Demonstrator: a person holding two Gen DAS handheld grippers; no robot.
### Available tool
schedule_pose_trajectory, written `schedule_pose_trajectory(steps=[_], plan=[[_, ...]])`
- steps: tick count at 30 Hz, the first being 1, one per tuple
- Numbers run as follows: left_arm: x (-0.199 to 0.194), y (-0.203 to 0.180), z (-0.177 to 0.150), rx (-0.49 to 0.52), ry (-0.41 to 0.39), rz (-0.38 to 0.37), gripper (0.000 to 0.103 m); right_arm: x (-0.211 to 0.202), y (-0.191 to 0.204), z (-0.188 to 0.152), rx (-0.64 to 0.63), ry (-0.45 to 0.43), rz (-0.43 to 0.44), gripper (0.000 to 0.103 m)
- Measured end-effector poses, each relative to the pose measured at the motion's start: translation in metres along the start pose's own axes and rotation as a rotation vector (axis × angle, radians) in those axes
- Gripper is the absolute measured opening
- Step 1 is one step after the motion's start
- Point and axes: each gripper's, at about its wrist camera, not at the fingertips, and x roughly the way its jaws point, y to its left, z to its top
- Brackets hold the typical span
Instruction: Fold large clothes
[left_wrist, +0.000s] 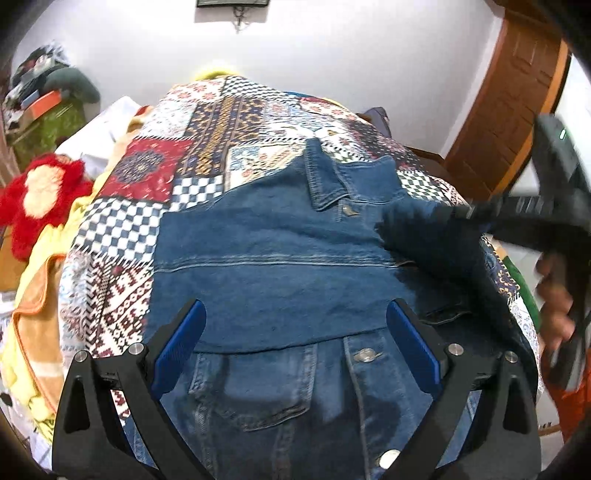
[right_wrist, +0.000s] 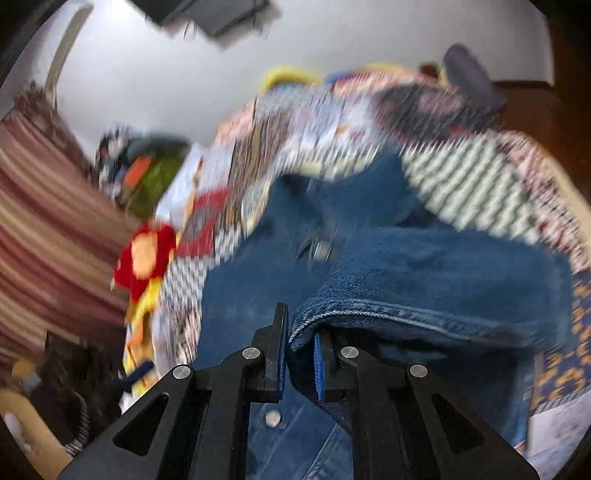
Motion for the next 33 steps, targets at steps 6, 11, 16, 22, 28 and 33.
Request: schedule_pose_trajectory(steps=[6, 11, 16, 22, 28, 33], plan=[[-0.002, 0.014, -0.010, -0.037, 0.012, 0.002, 0.099, 0.042, -0.003, -0.043, -0.040, 0.171, -0.035, 0.010], [-0.004, 0.009, -0.014, -0.028, 0.018, -0.003, 0.099, 0.050, -0.019, -0.062, 0.004, 0.294, -0.016, 0.010], [-0.002, -0.006, -0.013, 0.015, 0.024, 0.005, 0.099, 0.028, -0.013, -0.076, -0.091, 0.307, -0.017, 0.010], [-0.008, -0.036, 0.000, 0.070, 0.014, -0.046, 0.099, -0.029, -0.018, -0.076, -0.134, 0.184, -0.026, 0.010], [-0.011, -0.080, 0.025, 0.182, -0.024, -0.051, 0.099, -0.102, -0.053, -0.062, -0.086, -0.024, -0.100, 0.010], [0.012, -0.135, 0.037, 0.321, 0.009, -0.071, 0.099, -0.139, -0.090, -0.061, -0.069, -0.136, -0.245, 0.010]])
